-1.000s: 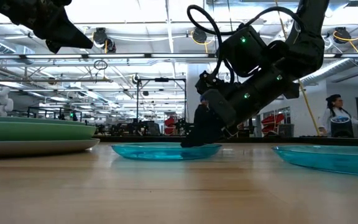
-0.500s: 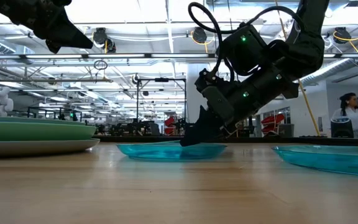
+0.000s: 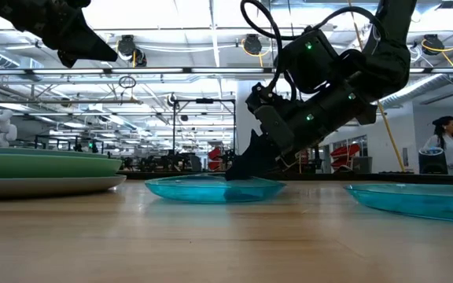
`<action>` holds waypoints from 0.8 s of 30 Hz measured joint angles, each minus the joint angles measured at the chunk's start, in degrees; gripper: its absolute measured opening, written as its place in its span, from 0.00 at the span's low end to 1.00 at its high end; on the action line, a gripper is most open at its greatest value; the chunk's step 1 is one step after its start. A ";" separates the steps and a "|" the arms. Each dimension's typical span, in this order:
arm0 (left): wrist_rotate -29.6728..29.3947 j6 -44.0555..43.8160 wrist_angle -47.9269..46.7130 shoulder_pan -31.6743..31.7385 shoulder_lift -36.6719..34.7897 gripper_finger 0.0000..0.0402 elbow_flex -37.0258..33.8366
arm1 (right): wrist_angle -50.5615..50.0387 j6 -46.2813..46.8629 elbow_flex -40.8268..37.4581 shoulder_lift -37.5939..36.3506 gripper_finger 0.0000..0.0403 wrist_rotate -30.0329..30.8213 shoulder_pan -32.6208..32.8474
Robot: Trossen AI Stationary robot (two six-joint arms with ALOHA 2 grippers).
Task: Stack plastic plates
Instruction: Stack the top light blue plate on top of the light pink plate
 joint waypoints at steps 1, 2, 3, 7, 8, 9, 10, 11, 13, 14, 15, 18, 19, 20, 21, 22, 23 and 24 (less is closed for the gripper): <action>-0.02 0.00 0.00 -0.02 0.00 0.09 0.00 | 0.47 -0.39 0.00 0.00 0.00 0.00 0.00; -0.02 -0.08 0.00 -0.02 0.00 0.09 0.00 | 1.12 -0.84 0.00 0.00 0.00 0.00 0.00; -0.02 -0.22 0.00 -0.01 0.00 0.09 0.00 | 1.88 -1.47 0.00 0.00 0.00 0.00 0.00; -0.02 -1.12 0.00 -0.02 0.00 0.09 0.00 | 3.36 -4.10 -0.02 -0.85 0.00 0.20 0.00; 0.00 -1.18 0.02 0.00 -0.02 0.09 0.00 | 3.86 -4.93 -0.02 -1.22 0.00 0.38 0.00; 0.00 -1.42 0.02 0.00 0.00 0.09 0.00 | 3.75 -5.87 0.00 -1.89 0.00 1.12 0.00; 0.00 -1.63 0.03 -0.01 0.00 0.09 0.00 | 3.65 -7.02 -0.02 -2.49 0.00 1.82 0.00; 0.00 -2.11 0.13 0.00 0.00 0.09 0.00 | 3.74 -8.31 -0.02 -3.17 0.00 2.61 0.00; 0.00 -2.85 0.35 -0.02 0.00 0.09 0.00 | 3.70 -10.57 -0.02 -4.75 0.00 4.53 0.09; 0.00 -2.88 0.35 -0.02 0.00 0.09 0.00 | 3.70 -11.69 -0.02 -5.59 0.00 4.96 0.08; 0.00 -2.97 0.37 -0.02 0.00 0.09 0.00 | 3.76 -12.69 -0.02 -6.37 0.00 5.32 0.07; 0.00 -2.99 0.39 -0.01 0.00 0.09 0.00 | 3.73 -14.98 -0.02 -8.12 0.00 6.24 0.09; 0.00 -2.99 0.39 -0.02 0.00 0.09 0.00 | 3.64 -15.59 -0.02 -8.58 0.00 6.28 0.08; 0.01 -2.99 0.39 0.00 0.00 0.09 0.01 | 3.63 -15.98 -0.02 -9.08 0.00 6.27 0.09; 0.00 -2.99 0.39 -0.02 0.00 0.09 0.00 | 3.52 -16.23 -0.02 -9.64 0.00 6.28 0.09; 0.00 -2.99 0.40 0.00 0.00 0.09 0.00 | 3.04 -16.29 -0.02 -10.34 0.00 6.26 0.09; 0.00 -3.05 0.42 -0.01 0.00 0.09 0.00 | 1.86 -16.34 -0.02 -11.33 0.00 6.26 0.09; 0.00 -3.21 0.45 0.00 0.00 0.09 0.00 | 0.55 -16.30 -0.02 -12.24 0.00 6.26 0.09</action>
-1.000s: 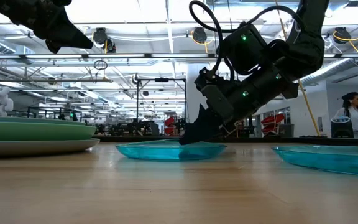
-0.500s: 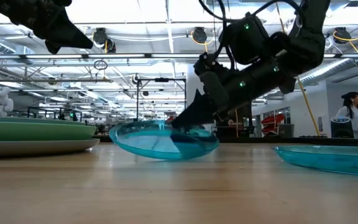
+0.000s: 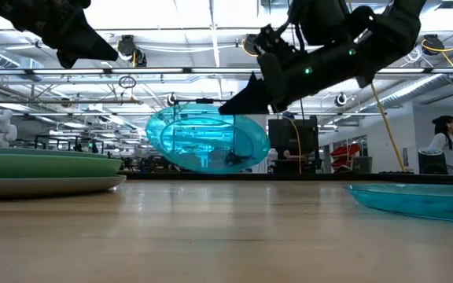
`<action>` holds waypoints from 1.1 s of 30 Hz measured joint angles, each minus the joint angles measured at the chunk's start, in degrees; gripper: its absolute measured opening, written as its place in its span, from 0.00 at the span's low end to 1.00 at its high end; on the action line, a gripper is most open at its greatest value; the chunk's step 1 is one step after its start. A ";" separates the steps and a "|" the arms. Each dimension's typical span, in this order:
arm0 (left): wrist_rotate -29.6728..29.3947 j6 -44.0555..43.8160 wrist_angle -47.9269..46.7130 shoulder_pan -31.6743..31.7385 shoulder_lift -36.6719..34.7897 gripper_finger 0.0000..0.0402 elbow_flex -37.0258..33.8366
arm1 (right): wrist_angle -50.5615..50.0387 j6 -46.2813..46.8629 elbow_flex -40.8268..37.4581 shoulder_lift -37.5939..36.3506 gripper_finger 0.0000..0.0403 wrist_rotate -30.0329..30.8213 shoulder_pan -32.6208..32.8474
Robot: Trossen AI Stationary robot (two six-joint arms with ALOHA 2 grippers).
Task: Stack plastic plates
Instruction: Stack the top light blue plate on top of the light pink plate
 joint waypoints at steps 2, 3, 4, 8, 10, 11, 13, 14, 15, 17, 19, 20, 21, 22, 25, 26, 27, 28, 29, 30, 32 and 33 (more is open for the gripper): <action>0.02 -0.56 0.03 0.00 0.00 0.09 0.00 | -2.13 0.63 0.00 -2.17 0.00 -0.03 -0.08; 0.02 -0.88 0.03 -0.02 0.00 0.09 0.02 | -3.35 1.08 0.00 -3.46 0.00 -0.20 -0.13; 0.02 -0.90 0.12 -0.01 0.00 0.09 0.01 | -3.97 1.36 0.00 -4.70 0.00 -0.24 -0.17; 0.01 -0.90 0.29 0.00 0.00 0.09 0.02 | -7.91 1.95 0.02 -9.47 0.00 -0.22 -0.20; 0.02 -0.52 0.38 -0.01 0.00 0.09 0.02 | -8.58 1.86 0.02 -11.39 0.00 -0.22 -0.20; 0.02 -0.32 0.62 0.00 0.00 0.09 0.02 | -8.49 1.57 0.02 -12.21 0.00 -0.22 -0.20; 0.02 0.12 1.34 0.00 0.00 0.09 0.02 | -8.36 -0.18 0.02 -13.47 0.00 -0.18 -0.20; 0.02 0.35 1.77 -0.02 0.00 0.09 0.02 | -8.50 -1.85 0.02 -14.01 0.00 0.08 -0.16; 0.02 0.67 2.23 -0.02 0.00 0.09 0.02 | -8.28 -3.58 0.02 -14.39 0.00 1.17 -0.07; 0.02 0.88 2.65 -0.02 0.00 0.09 0.02 | -6.00 -7.64 0.02 -14.94 0.00 5.29 0.04; 0.02 0.89 2.57 -0.02 0.00 0.09 0.02 | -2.66 -12.22 0.02 -15.05 0.00 8.24 0.03; 0.02 0.83 2.51 -0.02 0.00 0.09 0.02 | -0.96 -14.47 0.02 -14.99 0.00 9.33 0.01; 0.02 0.83 2.50 -0.02 0.00 0.09 0.02 | 1.04 -16.54 0.02 -14.65 0.00 10.18 0.00; 0.02 0.83 2.52 -0.02 0.00 0.09 0.02 | 3.22 -18.54 0.02 -14.28 0.00 10.36 0.00; 0.02 0.90 2.47 -0.02 0.00 0.09 0.02 | 7.18 -23.81 0.02 -14.01 0.00 10.31 0.04; 0.03 0.90 2.48 -0.02 0.00 0.09 0.02 | 8.14 -24.93 0.02 -14.03 0.00 10.32 0.04; 0.03 0.91 2.45 -0.02 0.00 0.09 0.02 | 8.92 -25.89 0.02 -14.03 0.00 10.34 0.03; 0.03 1.07 2.41 -0.02 0.00 0.09 0.02 | 9.56 -26.89 0.02 -14.01 0.00 10.34 -0.02; 0.02 1.08 2.41 -0.02 0.00 0.09 0.02 | 10.23 -27.74 0.02 -13.97 0.00 10.33 -0.01; 0.02 1.18 2.41 -0.02 0.00 0.09 0.02 | 10.91 -28.46 0.02 -13.96 0.00 10.29 -0.02; 0.02 1.75 2.41 -0.02 0.00 0.09 0.02 | 12.28 -29.13 0.02 -14.01 0.00 10.18 -0.02; 0.03 1.89 2.43 -0.02 0.00 0.09 0.02 | 12.55 -29.29 0.02 -14.03 0.00 10.16 -0.02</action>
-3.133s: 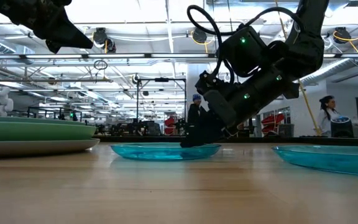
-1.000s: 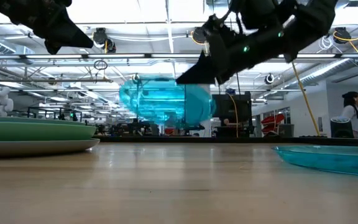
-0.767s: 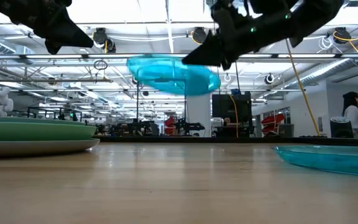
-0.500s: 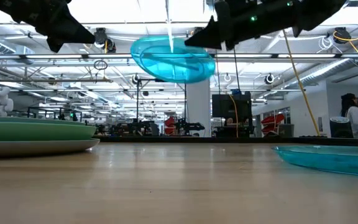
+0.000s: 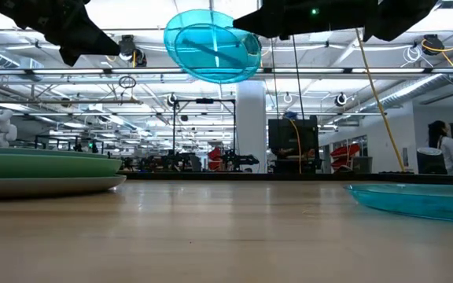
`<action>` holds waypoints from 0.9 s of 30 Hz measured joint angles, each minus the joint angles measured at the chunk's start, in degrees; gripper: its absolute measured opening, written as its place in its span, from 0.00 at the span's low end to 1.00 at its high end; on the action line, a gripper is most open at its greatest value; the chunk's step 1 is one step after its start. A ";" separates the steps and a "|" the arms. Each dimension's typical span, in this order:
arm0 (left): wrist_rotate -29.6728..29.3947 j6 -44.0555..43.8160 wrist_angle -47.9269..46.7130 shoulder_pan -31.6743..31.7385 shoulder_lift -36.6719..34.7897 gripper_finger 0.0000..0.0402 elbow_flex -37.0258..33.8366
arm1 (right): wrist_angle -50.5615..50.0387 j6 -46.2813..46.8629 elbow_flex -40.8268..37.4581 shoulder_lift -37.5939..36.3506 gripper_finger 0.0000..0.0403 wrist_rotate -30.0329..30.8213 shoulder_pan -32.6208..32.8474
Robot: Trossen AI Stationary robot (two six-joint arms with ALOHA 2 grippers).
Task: Stack plastic plates
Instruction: Stack the top light blue plate on top of the light pink plate
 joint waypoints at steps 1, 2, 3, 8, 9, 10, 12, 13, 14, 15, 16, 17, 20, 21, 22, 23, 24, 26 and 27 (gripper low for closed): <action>0.00 0.06 0.15 0.00 0.00 0.09 0.00 | 0.04 -0.10 0.00 0.00 0.00 -0.02 0.02; 0.00 0.09 0.49 0.00 0.00 0.09 0.00 | 0.02 -0.31 0.00 0.04 0.00 -0.02 0.02; 0.02 0.12 1.19 0.00 0.01 0.09 0.00 | 0.00 -0.75 0.00 0.07 0.00 -0.04 0.02; 6.31 0.04 6.64 0.00 0.00 0.09 0.00 | -0.61 -5.31 0.00 0.05 0.00 1.98 0.07; 7.83 0.13 7.22 0.00 0.02 0.09 0.00 | -1.03 -6.47 0.00 0.07 0.00 3.08 0.08; 8.60 0.40 7.68 -0.05 0.00 0.09 0.00 | -1.57 -7.26 0.00 0.04 0.00 4.05 0.06; 8.44 0.67 8.22 -0.04 0.01 0.09 0.01 | -1.82 -7.80 0.00 0.04 0.00 4.73 0.04; 8.07 0.69 8.60 -0.04 0.14 0.09 0.00 | -1.82 -7.99 0.00 0.07 0.00 4.65 0.04; 7.97 0.86 9.43 -0.02 0.68 0.09 0.00 | -1.79 -8.40 0.00 0.05 0.00 4.56 0.21; 7.95 1.41 10.49 -0.02 1.23 0.09 0.02 | -1.89 -8.79 0.00 0.04 0.00 4.56 0.47; 7.93 2.06 11.30 -0.04 1.84 0.09 0.02 | -2.12 -9.23 0.00 0.04 0.00 4.55 0.71; 7.91 2.69 12.30 -0.04 2.80 0.10 0.02 | -2.26 -9.55 0.00 0.04 0.00 4.50 0.93; 7.81 4.61 16.75 0.02 6.27 0.15 0.02 | -2.23 -9.88 0.00 0.07 0.00 4.46 1.73; 7.77 5.42 18.02 0.02 7.31 0.17 0.02 | -2.19 -10.09 0.00 0.04 0.00 4.50 2.04; 7.77 5.94 19.13 0.02 8.32 0.20 0.02 | -2.25 -10.35 0.00 0.04 0.00 4.50 2.40; 7.75 6.32 20.07 0.02 9.28 0.22 0.02 | -2.31 -10.85 0.00 0.04 0.00 4.50 2.74; 7.74 6.43 20.92 0.02 10.05 0.25 0.02 | -2.33 -11.42 0.00 0.04 0.00 4.48 3.07; 7.67 6.35 22.46 0.02 11.57 0.30 0.02 | -2.03 -12.40 0.00 0.04 0.00 4.44 3.43; 7.52 6.24 23.03 0.02 12.34 0.33 0.02 | -1.66 -12.98 0.00 0.04 0.00 4.46 3.50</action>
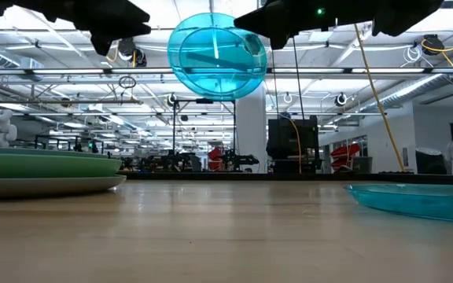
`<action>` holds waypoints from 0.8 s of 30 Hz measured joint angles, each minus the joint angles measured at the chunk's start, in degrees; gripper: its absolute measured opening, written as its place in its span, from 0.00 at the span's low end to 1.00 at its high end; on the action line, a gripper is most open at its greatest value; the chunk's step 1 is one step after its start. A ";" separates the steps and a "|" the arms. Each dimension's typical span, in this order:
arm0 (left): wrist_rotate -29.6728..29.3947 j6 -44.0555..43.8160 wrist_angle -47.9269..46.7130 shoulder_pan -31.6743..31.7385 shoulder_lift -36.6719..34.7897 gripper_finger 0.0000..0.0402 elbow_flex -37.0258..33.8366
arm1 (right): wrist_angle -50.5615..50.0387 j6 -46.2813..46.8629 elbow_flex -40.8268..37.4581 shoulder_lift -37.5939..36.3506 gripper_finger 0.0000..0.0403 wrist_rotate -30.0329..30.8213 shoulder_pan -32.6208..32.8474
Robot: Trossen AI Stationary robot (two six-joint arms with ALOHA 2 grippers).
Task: Stack plastic plates
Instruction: Stack the top light blue plate on top of the light pink plate
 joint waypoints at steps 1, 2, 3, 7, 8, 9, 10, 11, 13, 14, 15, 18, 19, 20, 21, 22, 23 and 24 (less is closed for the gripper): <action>-0.40 -0.13 0.28 0.00 0.80 0.35 0.00 | 0.46 -0.65 0.00 0.00 0.00 0.00 0.15; -1.22 -0.22 0.73 -0.02 1.74 0.38 0.00 | 0.84 -1.26 0.00 0.00 0.00 0.00 0.31; -2.19 -0.45 1.36 -0.02 2.67 0.39 0.00 | 0.91 -1.75 0.00 0.00 0.00 -0.02 0.50; -5.33 -0.90 5.87 0.24 7.12 0.44 0.00 | 0.74 -3.14 0.00 0.00 0.00 0.17 1.25; -5.41 -0.64 7.31 0.43 8.23 0.44 0.00 | 0.79 -3.32 0.00 0.00 0.00 0.17 1.42; -5.43 -0.48 8.30 0.59 9.18 0.44 0.00 | 0.79 -3.48 0.00 0.00 0.00 0.15 1.46; -5.43 -0.39 8.98 0.75 9.97 0.44 0.00 | 0.81 -3.50 0.00 0.00 0.00 0.17 1.46; -5.43 -0.42 9.56 0.86 10.62 0.44 0.00 | 0.81 -3.52 0.00 0.00 0.00 0.23 1.46; -5.43 -0.64 10.72 1.17 11.64 0.44 0.00 | 0.81 -3.54 0.00 0.00 0.00 0.28 1.45; -5.43 -0.81 11.30 1.28 12.06 0.44 0.00 | 0.83 -3.54 0.00 0.00 0.00 0.30 1.43; -5.43 -0.88 11.98 1.31 12.47 0.44 0.00 | 0.83 -3.51 0.00 0.00 0.00 0.37 1.43; -5.41 -1.03 14.59 1.45 13.84 0.44 0.00 | 0.85 -3.48 0.00 0.00 0.00 0.89 1.35; -5.41 -1.04 14.90 1.46 14.19 0.44 0.00 | 0.87 -3.48 0.00 -0.02 0.00 1.15 1.37; -5.41 -1.06 14.84 1.44 14.47 0.44 0.00 | 0.85 -3.48 0.00 -0.02 0.00 1.45 1.39; -5.41 -1.06 14.64 1.44 14.65 0.44 0.00 | 0.80 -3.49 0.00 -0.02 0.00 1.91 1.39; -5.43 -1.09 14.25 1.45 14.68 0.44 0.00 | 0.61 -3.54 0.00 -0.02 0.00 2.46 1.39; -5.45 -1.09 13.97 1.48 14.68 0.44 0.00 | 0.35 -3.58 0.00 -0.02 0.00 3.17 1.41; -5.46 -1.09 13.78 1.49 14.67 0.44 0.00 | 0.09 -3.59 0.00 -0.02 0.00 3.23 1.41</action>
